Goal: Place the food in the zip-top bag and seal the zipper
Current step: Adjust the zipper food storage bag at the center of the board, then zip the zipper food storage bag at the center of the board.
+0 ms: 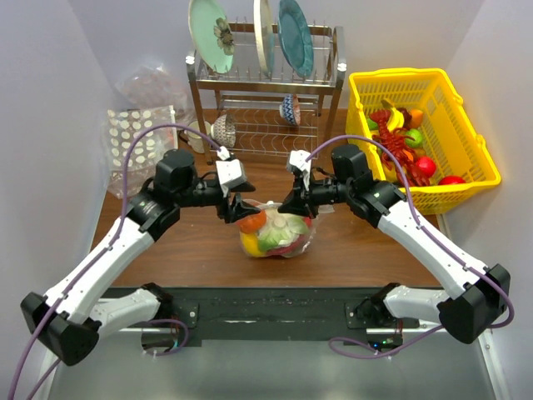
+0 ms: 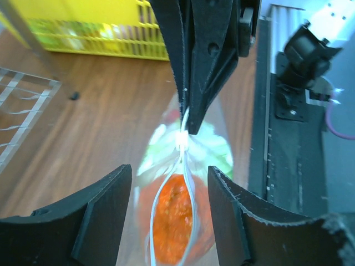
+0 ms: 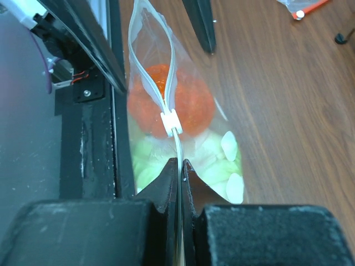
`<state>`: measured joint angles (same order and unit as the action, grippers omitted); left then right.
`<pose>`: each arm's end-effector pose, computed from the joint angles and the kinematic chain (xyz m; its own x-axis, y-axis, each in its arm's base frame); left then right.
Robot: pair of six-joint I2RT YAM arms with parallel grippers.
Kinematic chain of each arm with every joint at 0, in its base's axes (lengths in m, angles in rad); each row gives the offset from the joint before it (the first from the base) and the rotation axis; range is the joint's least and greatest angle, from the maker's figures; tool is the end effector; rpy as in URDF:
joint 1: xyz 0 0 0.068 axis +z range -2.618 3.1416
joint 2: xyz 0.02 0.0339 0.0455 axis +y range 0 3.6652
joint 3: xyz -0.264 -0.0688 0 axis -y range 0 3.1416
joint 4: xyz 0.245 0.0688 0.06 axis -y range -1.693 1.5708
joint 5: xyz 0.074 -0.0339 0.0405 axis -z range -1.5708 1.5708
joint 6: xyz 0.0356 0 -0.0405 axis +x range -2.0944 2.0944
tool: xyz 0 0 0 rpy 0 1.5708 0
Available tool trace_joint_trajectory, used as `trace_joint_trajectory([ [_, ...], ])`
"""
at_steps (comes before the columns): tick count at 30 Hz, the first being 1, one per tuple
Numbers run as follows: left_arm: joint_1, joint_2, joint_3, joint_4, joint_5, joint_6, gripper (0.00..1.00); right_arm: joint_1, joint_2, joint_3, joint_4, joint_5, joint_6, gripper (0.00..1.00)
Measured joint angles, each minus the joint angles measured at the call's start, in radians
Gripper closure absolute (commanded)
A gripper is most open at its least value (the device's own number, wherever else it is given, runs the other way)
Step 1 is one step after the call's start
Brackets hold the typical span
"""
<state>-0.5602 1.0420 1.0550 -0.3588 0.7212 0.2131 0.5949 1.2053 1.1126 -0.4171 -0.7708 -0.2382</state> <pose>0.1788 -0.1399 0.3705 -0.0850 0.2408 -0.9669 0.9651 0.2611 -0.0198 0.2031 0.1674 0.3486 -0.1791 -0.3255 -0.9284 -0.9755 0.1816 0.1244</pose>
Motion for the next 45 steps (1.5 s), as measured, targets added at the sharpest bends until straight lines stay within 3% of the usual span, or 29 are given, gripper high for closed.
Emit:
trace_joint_trajectory([
  [14, -0.059, 0.107, 0.021, 0.031, 0.082, 0.007, 0.49, 0.000, 0.000, 0.000, -0.002, -0.029, -0.002, 1.00],
  [20, -0.074, 0.124, 0.022, 0.051, 0.084, 0.007, 0.65, 0.000, 0.000, 0.000, -0.002, -0.034, -0.001, 1.00],
  [26, -0.082, 0.139, 0.023, 0.057, 0.079, 0.008, 0.95, 0.000, 0.000, 0.000, -0.003, -0.034, -0.001, 1.00],
  [28, -0.082, 0.140, 0.024, 0.057, 0.075, 0.006, 0.99, 0.000, 0.000, 0.000, -0.003, -0.033, -0.001, 1.00],
  [37, -0.088, 0.134, 0.027, 0.058, 0.016, 0.008, 1.00, 0.008, -0.009, 0.000, 0.000, 0.042, 0.003, 1.00],
  [45, -0.090, 0.111, 0.025, 0.065, -0.029, 0.009, 1.00, 0.016, -0.075, -0.019, 0.007, 0.221, 0.020, 1.00],
])
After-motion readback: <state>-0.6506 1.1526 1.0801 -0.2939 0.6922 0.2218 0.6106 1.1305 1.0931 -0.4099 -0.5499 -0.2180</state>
